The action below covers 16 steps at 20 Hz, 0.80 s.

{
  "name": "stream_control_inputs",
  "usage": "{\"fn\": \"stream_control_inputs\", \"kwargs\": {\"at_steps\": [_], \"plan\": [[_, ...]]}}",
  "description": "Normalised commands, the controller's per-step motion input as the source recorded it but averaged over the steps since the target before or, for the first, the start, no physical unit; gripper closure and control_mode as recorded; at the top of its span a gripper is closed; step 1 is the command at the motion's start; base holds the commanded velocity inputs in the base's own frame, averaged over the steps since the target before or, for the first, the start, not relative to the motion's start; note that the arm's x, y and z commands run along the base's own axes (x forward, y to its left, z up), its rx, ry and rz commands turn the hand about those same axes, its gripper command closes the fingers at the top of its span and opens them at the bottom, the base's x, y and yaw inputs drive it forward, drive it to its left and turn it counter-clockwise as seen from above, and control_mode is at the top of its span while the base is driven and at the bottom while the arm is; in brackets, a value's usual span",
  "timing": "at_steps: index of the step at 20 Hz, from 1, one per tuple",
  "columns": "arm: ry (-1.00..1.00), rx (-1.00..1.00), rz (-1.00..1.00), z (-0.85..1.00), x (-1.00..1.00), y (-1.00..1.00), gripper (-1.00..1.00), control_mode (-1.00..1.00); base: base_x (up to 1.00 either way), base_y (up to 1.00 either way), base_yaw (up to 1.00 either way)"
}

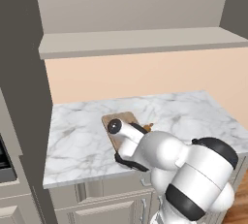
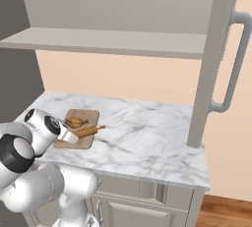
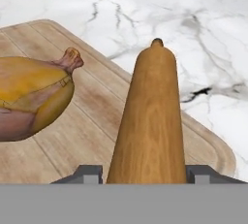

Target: Open the cabinet, retrieve the rolling pin, and place it next to the meat on the cutting board to prepare for tenderizing.

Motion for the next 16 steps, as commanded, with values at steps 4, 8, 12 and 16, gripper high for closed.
{"fn": "stream_control_inputs", "kwargs": {"at_steps": [4,8,12,16], "plan": [[0.01,0.02,0.01,-0.17,0.06,0.05,-1.00,-1.00,0.00,0.00,0.00],[-0.02,0.06,0.02,0.05,0.00,0.00,-1.00,-1.00,0.00,0.00,0.00],[-0.01,0.02,0.01,0.23,-0.07,0.00,-1.00,-1.00,0.00,0.00,0.00],[0.00,0.00,0.03,0.28,-0.10,0.00,-1.00,-1.00,0.00,0.00,0.00]]}}
